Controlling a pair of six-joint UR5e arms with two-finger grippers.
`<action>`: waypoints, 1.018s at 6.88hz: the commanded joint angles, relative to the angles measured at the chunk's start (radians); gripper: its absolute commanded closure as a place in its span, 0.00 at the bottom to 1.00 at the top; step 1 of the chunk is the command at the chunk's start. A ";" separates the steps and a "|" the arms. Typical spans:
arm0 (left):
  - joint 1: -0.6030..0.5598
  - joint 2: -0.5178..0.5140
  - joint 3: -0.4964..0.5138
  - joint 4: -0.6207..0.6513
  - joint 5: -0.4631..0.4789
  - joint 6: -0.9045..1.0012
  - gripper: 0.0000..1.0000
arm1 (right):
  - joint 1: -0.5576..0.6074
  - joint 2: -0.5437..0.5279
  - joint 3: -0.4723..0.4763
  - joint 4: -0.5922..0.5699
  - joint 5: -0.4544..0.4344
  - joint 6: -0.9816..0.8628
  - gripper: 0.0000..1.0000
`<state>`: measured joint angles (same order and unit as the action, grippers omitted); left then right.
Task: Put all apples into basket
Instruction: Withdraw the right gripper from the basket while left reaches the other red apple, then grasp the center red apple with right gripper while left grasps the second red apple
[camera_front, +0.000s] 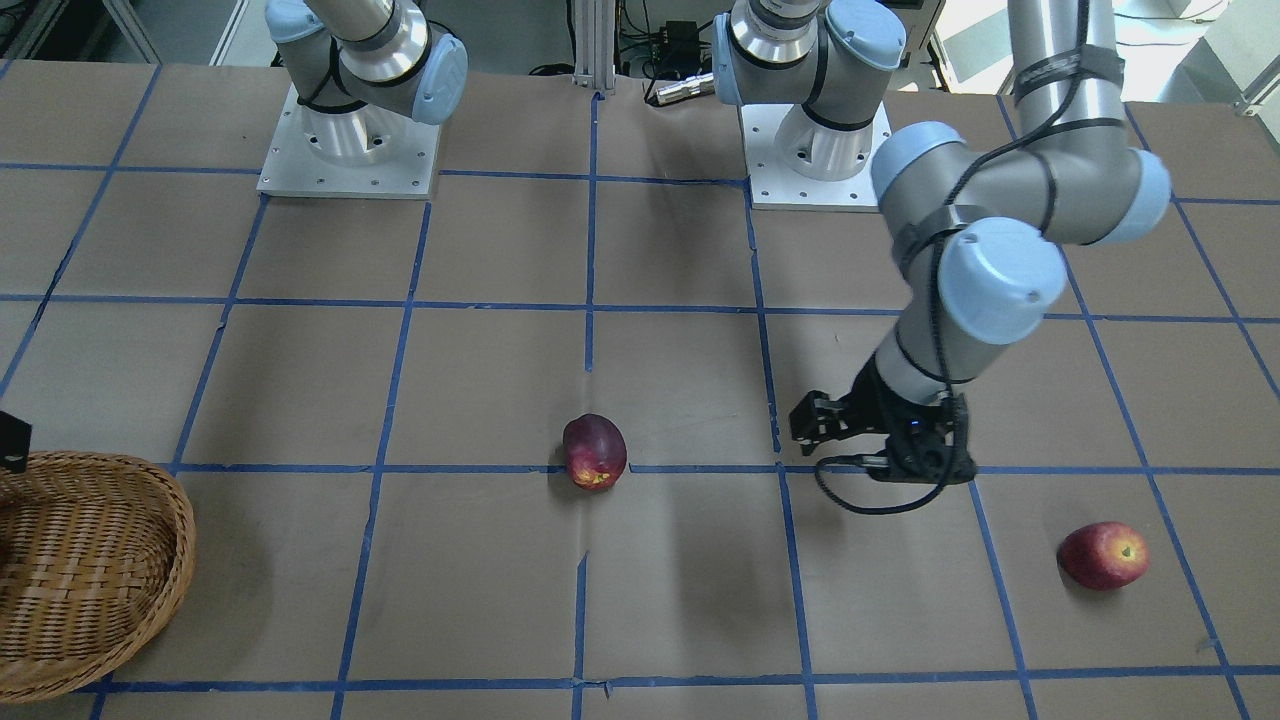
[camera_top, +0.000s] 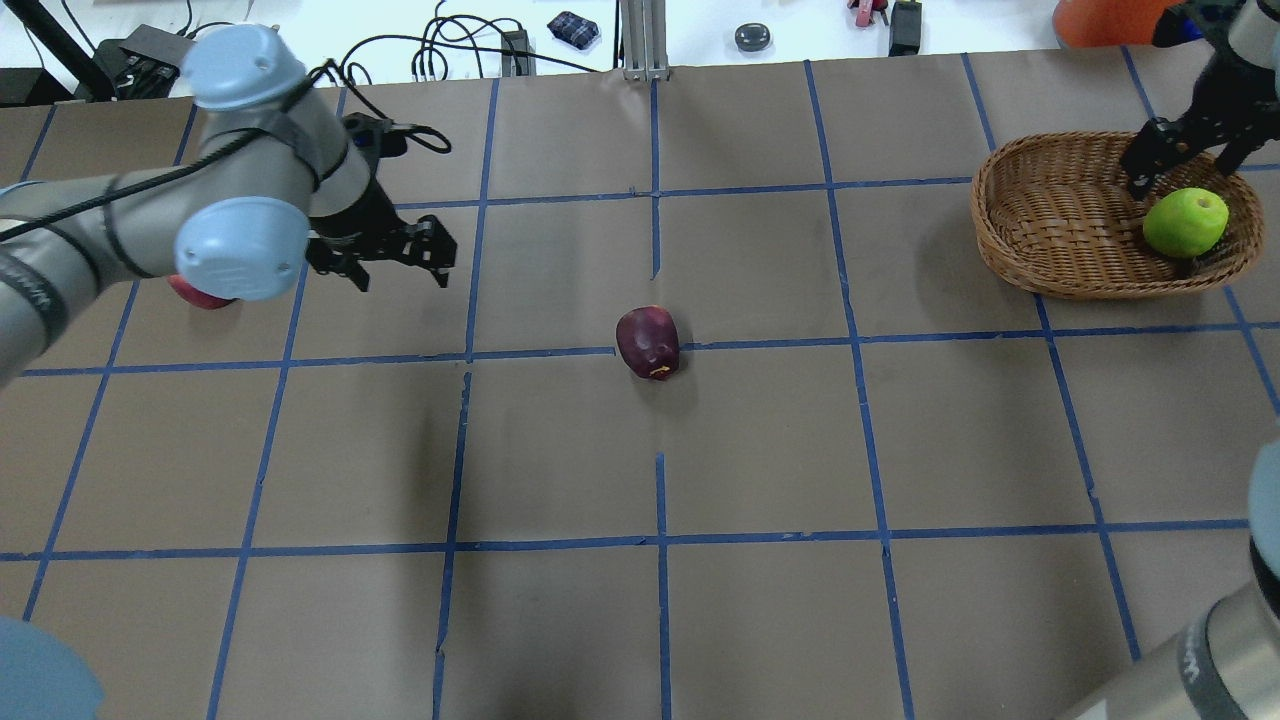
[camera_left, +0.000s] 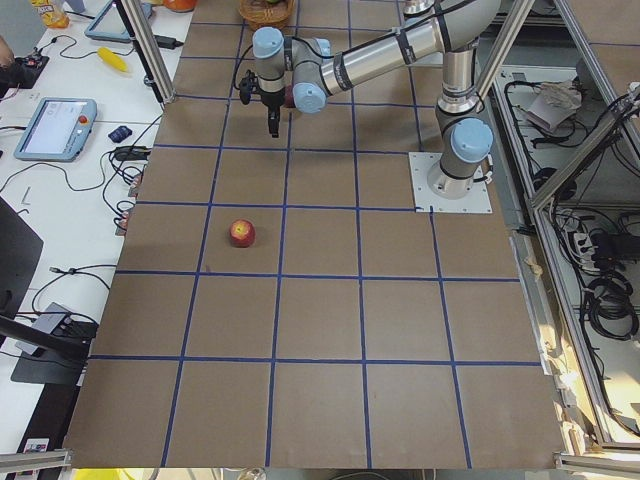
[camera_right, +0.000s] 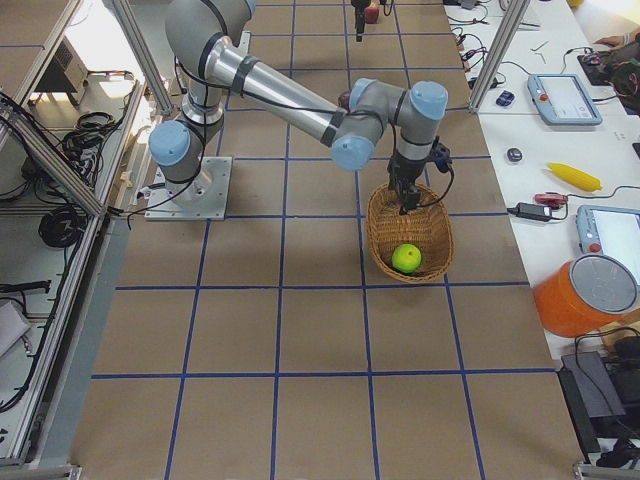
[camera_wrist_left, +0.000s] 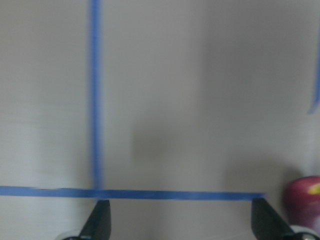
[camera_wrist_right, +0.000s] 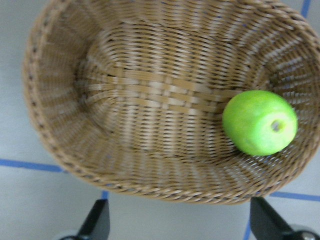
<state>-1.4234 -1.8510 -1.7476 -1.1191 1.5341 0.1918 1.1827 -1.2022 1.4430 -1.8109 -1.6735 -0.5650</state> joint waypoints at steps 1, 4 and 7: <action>0.263 -0.020 0.034 -0.028 0.008 0.360 0.00 | 0.127 -0.086 0.017 0.180 0.197 0.240 0.00; 0.350 -0.228 0.265 -0.019 0.033 0.526 0.00 | 0.474 -0.063 0.034 0.170 0.224 0.561 0.00; 0.357 -0.345 0.344 -0.018 0.070 0.574 0.00 | 0.659 0.034 0.056 0.008 0.227 0.643 0.00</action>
<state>-1.0682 -2.1544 -1.4230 -1.1375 1.6001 0.7568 1.7780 -1.2089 1.4854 -1.7218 -1.4468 0.0371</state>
